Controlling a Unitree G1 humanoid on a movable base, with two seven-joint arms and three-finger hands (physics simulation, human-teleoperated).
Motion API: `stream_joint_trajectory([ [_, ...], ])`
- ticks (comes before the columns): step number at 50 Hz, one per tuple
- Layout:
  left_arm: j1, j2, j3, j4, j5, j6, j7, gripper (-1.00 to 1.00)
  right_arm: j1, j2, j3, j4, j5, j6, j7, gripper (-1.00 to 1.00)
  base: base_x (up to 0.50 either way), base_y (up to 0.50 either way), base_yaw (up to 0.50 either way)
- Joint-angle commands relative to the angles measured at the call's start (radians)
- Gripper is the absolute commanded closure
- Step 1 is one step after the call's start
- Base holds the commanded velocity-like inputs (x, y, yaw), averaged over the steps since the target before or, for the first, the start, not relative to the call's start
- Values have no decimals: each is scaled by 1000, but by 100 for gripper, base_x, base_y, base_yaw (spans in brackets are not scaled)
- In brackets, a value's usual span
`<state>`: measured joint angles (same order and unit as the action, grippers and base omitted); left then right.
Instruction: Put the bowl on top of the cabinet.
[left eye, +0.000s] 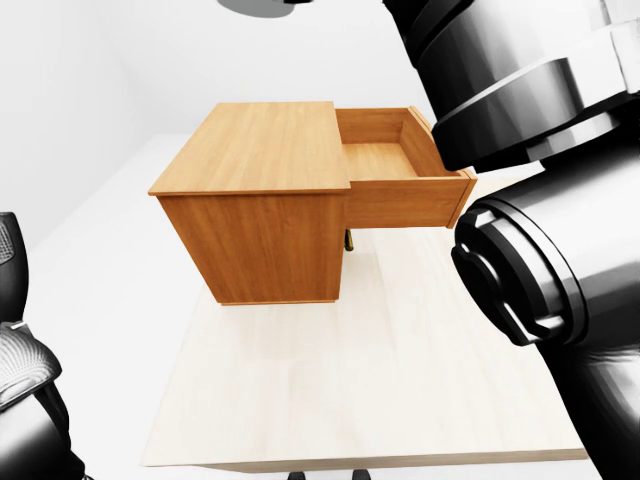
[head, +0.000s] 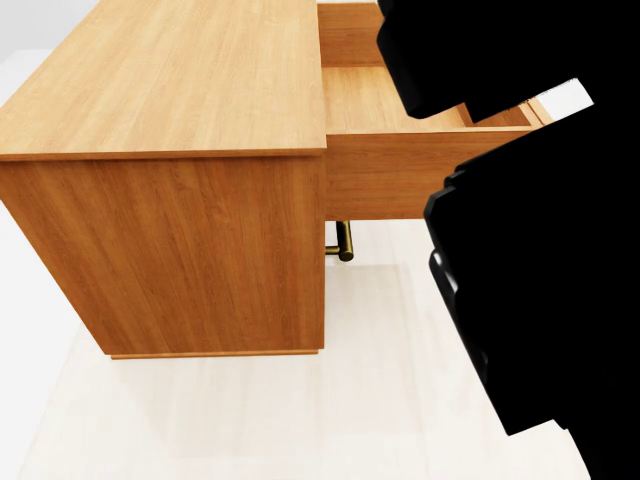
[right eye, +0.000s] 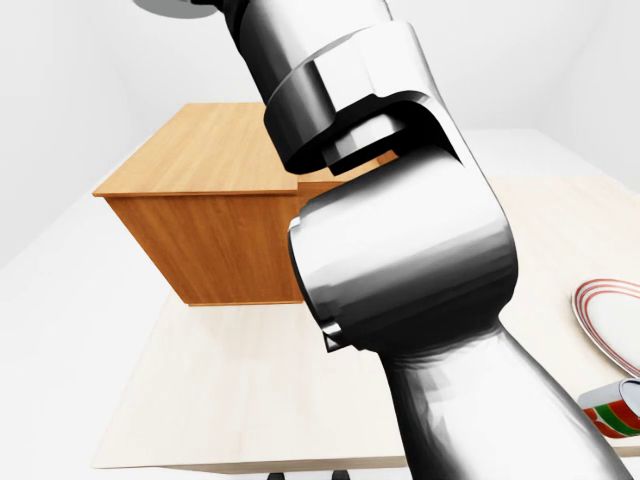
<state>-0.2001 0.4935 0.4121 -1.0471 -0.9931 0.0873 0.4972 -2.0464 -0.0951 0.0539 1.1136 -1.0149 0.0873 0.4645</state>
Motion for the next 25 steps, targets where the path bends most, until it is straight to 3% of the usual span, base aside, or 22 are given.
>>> stream_joint_trajectory([
  [1, -2, 0, 3, 0, 1, 0, 1, -100, -8, -6, -19, 150, 6, 0, -129, 97, 0, 0, 0],
  [7, -8, -10, 2, 0, 10, 0, -5, -100, -38, -16, -37, 206, -1, 0, -226, 97, 0, 0, 0],
  [18, -8, 12, -2, 0, -19, 0, 18, -100, -48, -23, -59, 237, -40, 0, -237, 96, 0, 0, 0],
  [25, -9, 1, -4, 0, 0, 0, 1, -100, -48, -15, -81, 248, -62, 0, -250, 97, 0, 0, 0],
])
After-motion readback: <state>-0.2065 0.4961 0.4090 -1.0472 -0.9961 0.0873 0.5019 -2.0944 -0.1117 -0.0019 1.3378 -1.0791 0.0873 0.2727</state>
